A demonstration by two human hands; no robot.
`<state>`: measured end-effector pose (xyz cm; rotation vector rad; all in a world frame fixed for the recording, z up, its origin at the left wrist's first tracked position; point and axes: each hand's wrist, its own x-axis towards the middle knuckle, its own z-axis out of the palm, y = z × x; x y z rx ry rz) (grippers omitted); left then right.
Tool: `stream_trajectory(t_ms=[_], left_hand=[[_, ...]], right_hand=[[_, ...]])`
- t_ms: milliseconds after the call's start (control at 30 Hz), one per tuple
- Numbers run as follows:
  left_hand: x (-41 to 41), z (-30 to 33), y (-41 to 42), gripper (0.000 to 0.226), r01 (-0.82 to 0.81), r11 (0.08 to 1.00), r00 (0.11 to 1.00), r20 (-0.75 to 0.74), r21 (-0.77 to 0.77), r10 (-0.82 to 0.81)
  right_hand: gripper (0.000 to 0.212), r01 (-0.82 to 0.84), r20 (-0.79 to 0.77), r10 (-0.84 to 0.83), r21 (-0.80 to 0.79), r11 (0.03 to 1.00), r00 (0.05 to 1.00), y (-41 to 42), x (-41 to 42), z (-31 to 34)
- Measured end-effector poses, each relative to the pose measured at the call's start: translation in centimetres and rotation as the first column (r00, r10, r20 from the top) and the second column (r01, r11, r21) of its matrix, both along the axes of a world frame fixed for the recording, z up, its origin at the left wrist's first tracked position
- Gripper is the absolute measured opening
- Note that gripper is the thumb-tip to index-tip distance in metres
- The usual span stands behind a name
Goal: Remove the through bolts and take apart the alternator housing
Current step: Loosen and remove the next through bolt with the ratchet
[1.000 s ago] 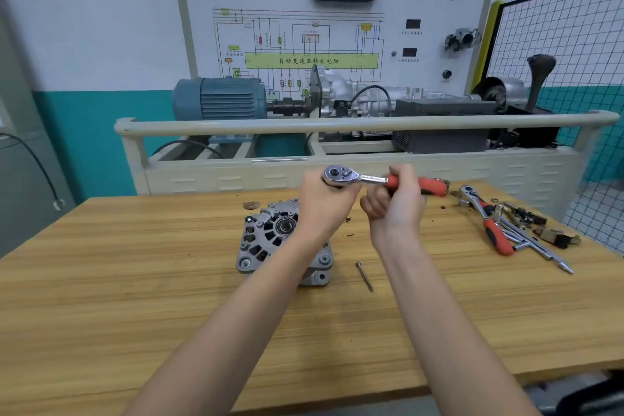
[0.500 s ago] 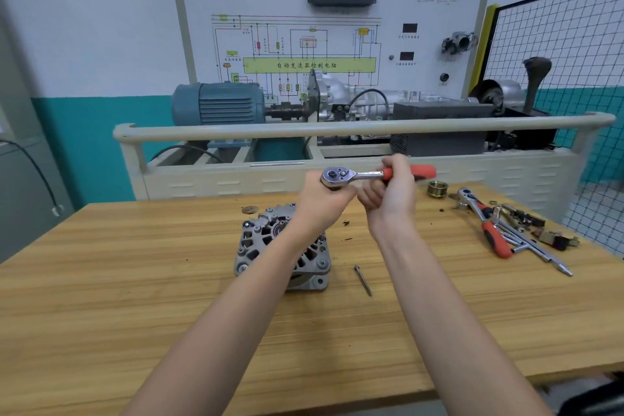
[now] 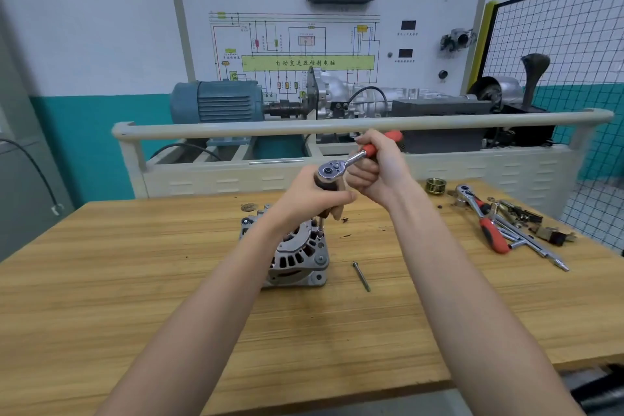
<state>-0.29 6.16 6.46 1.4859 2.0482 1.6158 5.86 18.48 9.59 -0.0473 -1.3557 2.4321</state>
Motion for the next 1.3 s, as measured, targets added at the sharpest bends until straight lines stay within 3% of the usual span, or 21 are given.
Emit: stream_trajectory(t_ms=[67,167,267,367,433,500,633,733,833,933,1000,1100,1200,1300], left_hand=[[0.1,0.2,0.4,0.034,0.046,0.999,0.997,0.064,0.008,-0.046],[0.5,-0.4,1.5,0.042,-0.084,0.990,0.988,0.137,0.116,0.067],[1.1,-1.1,2.3,0.041,-0.242,0.938,0.967,0.140,0.249,0.213],[1.9,-1.4,3.5,0.041,-0.446,0.830,0.892,0.240,0.336,0.382],[2.2,-1.5,4.2,0.042,-0.546,0.759,0.835,0.299,0.355,0.461],[2.3,-1.7,4.4,0.041,-0.580,0.733,0.812,0.327,0.355,0.484],[1.9,-1.3,2.9,0.031,-0.436,0.855,0.897,0.217,0.282,0.386],[0.6,-0.5,1.1,0.025,-0.212,0.970,0.975,0.088,0.116,0.203],[-0.5,0.2,-0.2,0.033,0.011,1.000,0.998,0.066,-0.010,-0.010],[-0.7,0.1,0.1,0.044,0.095,0.994,0.983,0.151,0.056,-0.102],[-0.4,-0.3,0.7,0.046,0.017,0.993,0.981,0.188,0.121,-0.040],[0.4,-0.8,1.8,0.043,-0.192,0.954,0.971,0.185,0.230,0.151],[1.5,-1.5,3.2,0.043,-0.437,0.825,0.895,0.268,0.359,0.358],[2.2,-2.1,4.1,0.043,-0.571,0.714,0.818,0.353,0.406,0.454]], right_hand=[[0.056,-0.055,0.012,0.055,-0.001,0.998,0.998,0.3,-0.7,0.4],[0.057,-0.005,-0.018,0.004,-0.054,0.999,1.000,0.0,-0.9,0.0],[0.043,0.226,-0.063,-0.239,-0.169,0.959,0.969,-1.1,-0.2,-1.6],[0.035,0.468,-0.135,-0.524,-0.302,0.830,0.841,-3.5,1.3,-3.9],[0.029,0.525,-0.206,-0.611,-0.351,0.775,0.764,-4.9,2.0,-4.9],[0.027,0.524,-0.232,-0.617,-0.357,0.773,0.752,-5.4,2.1,-5.1],[0.041,0.446,-0.158,-0.500,-0.283,0.849,0.851,-3.3,1.6,-3.6],[0.049,0.258,-0.089,-0.270,-0.120,0.959,0.959,-1.1,0.6,-1.7],[0.055,0.027,-0.038,-0.025,0.042,0.999,0.999,0.1,-0.5,0.0],[0.057,-0.045,-0.019,0.046,0.068,0.997,0.999,0.3,-1.1,0.6],[0.054,0.036,-0.036,-0.037,-0.009,0.999,0.999,-0.3,-1.0,0.1],[0.039,0.329,-0.084,-0.348,-0.187,0.926,0.934,-2.0,-0.2,-1.7],[0.031,0.516,-0.195,-0.573,-0.275,0.811,0.796,-4.5,1.3,-4.1],[0.029,0.548,-0.270,-0.630,-0.322,0.772,0.728,-6.0,2.2,-5.5]])
